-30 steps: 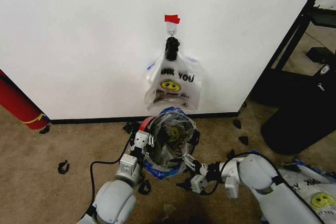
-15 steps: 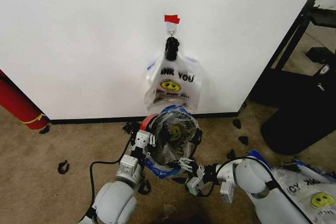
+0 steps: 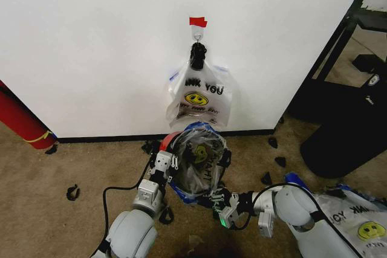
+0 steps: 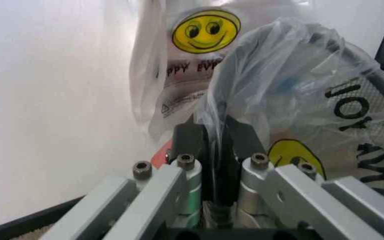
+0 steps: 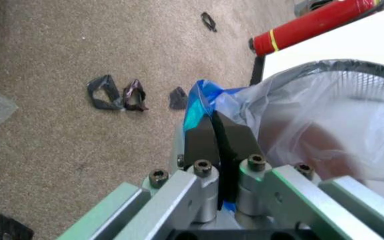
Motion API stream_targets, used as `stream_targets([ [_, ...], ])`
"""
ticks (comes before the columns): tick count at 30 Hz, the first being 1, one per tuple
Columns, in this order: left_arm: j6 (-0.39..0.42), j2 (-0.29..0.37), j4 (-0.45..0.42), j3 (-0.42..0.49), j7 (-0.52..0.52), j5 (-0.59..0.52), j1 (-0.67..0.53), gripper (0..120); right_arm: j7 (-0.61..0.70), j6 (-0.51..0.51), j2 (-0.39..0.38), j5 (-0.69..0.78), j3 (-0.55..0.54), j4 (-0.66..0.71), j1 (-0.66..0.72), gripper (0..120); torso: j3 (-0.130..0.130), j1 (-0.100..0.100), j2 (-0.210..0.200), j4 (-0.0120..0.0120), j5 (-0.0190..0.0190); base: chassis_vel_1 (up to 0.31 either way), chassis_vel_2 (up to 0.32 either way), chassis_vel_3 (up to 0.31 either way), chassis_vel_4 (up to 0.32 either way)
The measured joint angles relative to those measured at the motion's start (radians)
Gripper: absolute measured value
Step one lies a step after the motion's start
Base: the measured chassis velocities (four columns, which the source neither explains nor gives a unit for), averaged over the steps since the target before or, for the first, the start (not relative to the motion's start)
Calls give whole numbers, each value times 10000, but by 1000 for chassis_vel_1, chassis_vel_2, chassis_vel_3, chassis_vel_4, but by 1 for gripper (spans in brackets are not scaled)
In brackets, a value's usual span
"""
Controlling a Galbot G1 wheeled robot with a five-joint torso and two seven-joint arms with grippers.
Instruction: Pick up the garbage bag from the wall and place it over the trash bin.
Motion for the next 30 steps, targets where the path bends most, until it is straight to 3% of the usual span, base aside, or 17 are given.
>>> stream_targets([
  [15,98,18,-249,-145,6,-476,-64,4,-147,265,32,49,23,-391,-533,0,0,0,0,1,1,0,0,0,0],
  [23,474,248,-605,-316,389,-1618,-99,4,199,506,-33,174,493,-682,-588,0,0,0,0,1,0,0,0,0,0],
  [30,1053,609,-1004,-613,605,-3354,-113,4,742,917,-69,310,1084,-1075,-668,0,0,0,0,0,0,0,0,0,0],
])
